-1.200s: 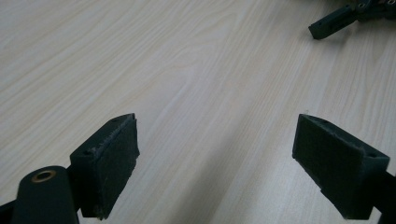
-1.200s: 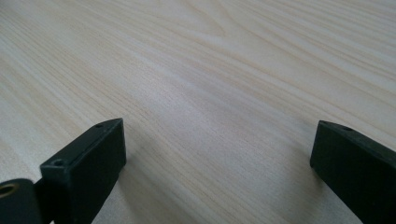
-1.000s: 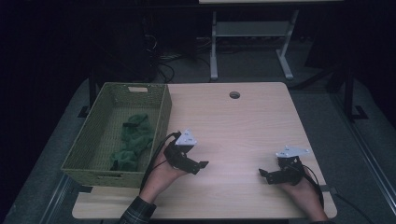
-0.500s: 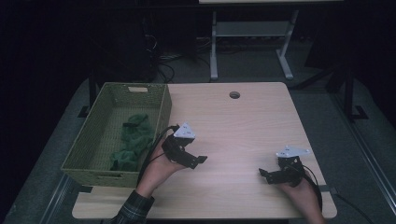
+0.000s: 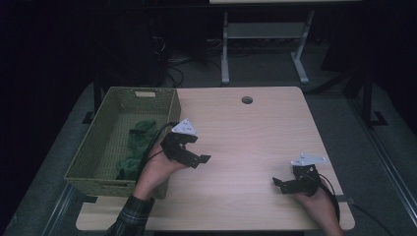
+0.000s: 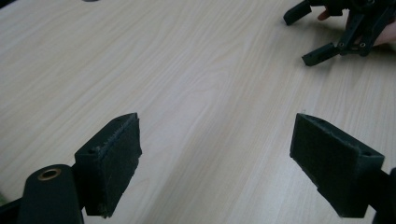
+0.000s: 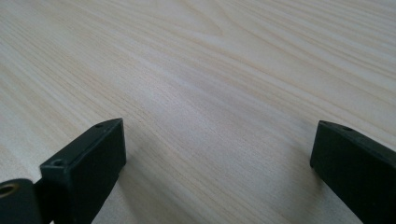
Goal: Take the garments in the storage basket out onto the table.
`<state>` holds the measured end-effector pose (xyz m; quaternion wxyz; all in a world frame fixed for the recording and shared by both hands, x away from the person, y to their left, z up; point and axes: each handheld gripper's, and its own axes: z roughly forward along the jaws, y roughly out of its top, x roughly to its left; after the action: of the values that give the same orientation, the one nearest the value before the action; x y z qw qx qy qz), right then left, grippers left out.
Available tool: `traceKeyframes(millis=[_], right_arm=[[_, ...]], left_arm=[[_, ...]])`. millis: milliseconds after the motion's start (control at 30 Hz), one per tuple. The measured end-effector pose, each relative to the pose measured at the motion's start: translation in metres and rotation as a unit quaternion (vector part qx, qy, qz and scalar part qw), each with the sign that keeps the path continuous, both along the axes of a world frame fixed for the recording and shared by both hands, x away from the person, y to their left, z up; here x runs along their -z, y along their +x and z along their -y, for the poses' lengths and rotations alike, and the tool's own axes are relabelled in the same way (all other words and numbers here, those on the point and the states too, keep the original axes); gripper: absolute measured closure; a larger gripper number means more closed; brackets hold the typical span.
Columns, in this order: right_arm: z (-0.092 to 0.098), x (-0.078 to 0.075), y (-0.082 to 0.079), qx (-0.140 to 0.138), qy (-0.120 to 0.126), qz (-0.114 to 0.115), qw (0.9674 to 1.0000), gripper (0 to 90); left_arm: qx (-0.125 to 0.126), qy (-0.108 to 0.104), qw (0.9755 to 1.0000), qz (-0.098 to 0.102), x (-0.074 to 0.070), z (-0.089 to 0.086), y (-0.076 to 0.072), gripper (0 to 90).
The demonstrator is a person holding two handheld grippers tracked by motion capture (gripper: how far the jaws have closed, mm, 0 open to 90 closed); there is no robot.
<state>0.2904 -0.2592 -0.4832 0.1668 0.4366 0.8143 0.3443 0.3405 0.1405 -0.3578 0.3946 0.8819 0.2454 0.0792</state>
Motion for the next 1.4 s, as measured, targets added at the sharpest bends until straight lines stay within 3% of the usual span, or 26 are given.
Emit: traceKeyframes(millis=[133,200,433,867,1400], right_arm=[[0.0,0.0,0.0,0.0,0.0,0.0,1.0,3.1],[0.0,0.0,0.0,0.0,0.0,0.0,1.0,3.1],[0.0,0.0,0.0,0.0,0.0,0.0,1.0,3.1],[0.0,0.0,0.0,0.0,0.0,0.0,1.0,3.1],[0.0,0.0,0.0,0.001,0.0,-0.001,1.0,3.1]], left_arm=[[-0.01,-0.01,0.9999,-0.005,-0.004,-0.01,0.0,19.9],[-0.013,-0.003,0.9999,-0.004,-0.006,-0.014,0.001,20.7],[-0.045,-0.011,0.9989,-0.01,-0.012,-0.029,0.001,24.0],[-0.07,-0.01,0.9975,-0.004,-0.023,-0.061,-0.001,31.2],[-0.137,-0.003,0.9905,-0.008,-0.026,-0.109,0.0,53.0]])
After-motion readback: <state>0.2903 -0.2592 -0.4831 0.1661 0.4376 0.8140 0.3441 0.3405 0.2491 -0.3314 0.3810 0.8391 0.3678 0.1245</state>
